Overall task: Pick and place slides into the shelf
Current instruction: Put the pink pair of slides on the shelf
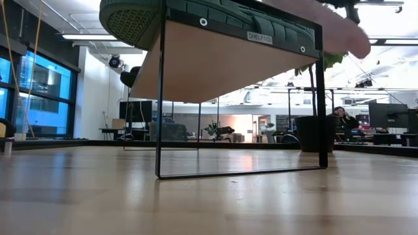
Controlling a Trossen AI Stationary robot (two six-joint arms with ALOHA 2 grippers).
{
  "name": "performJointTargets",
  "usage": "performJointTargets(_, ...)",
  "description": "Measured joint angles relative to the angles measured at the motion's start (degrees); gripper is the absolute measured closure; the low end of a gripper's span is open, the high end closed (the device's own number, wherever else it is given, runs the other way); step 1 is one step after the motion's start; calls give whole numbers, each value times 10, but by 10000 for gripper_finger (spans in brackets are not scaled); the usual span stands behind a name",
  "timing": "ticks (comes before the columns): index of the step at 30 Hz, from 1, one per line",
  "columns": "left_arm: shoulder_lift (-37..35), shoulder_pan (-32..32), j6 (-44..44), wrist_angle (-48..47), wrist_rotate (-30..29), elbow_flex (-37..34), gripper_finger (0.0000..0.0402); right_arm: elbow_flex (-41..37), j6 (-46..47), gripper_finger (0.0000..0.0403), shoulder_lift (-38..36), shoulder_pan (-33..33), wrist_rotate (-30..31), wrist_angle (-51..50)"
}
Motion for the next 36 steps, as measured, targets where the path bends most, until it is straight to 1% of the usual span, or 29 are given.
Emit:
performJointTargets(6, 1, 0, 12, 0, 2, 0, 318, 108, -37, 403, 38, 0, -4, -108)
performJointTargets(9, 1, 0, 15, 0, 1, 0, 318, 160, -53, 403, 66, 0, -6, -146)
performJointTargets(17, 1, 0, 57, 0, -3, 0, 318, 274, -89, 403, 151, 4, -54, -238)
performJointTargets(23, 1, 0, 76, -8, -39, 0, 318, 347, -103, 403, 215, 32, -56, -320)
performJointTargets(25, 1, 0, 79, -19, -62, 0, 318, 369, -107, 403, 234, 42, -55, -340)
performJointTargets(31, 1, 0, 110, -20, -121, 0, 318, 424, -112, 403, 292, 68, -39, -358)
performJointTargets(36, -4, 0, 133, -20, -129, 0, 318, 467, -123, 403, 339, 81, -38, -384)
